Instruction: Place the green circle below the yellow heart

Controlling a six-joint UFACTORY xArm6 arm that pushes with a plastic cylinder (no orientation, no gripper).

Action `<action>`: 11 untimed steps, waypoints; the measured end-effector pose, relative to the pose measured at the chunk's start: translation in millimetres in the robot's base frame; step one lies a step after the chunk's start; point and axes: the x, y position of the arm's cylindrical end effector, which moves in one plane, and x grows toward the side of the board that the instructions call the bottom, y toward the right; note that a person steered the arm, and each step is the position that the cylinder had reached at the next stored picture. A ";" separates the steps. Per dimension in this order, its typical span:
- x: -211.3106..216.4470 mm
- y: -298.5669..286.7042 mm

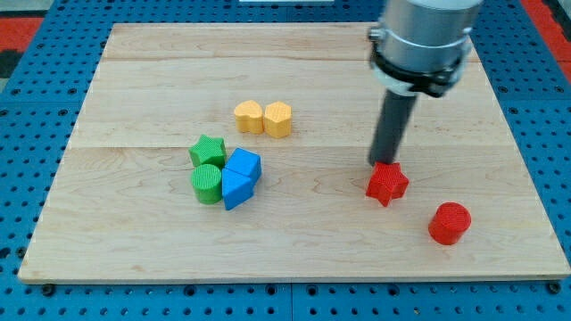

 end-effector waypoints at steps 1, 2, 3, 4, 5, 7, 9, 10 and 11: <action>29.9 -10.1; 53.9 46.8; 54.7 -9.8; 96.8 -41.8; 119.6 -134.4; 49.3 -205.9; -1.6 -161.6; -6.3 -161.3; -26.4 -209.8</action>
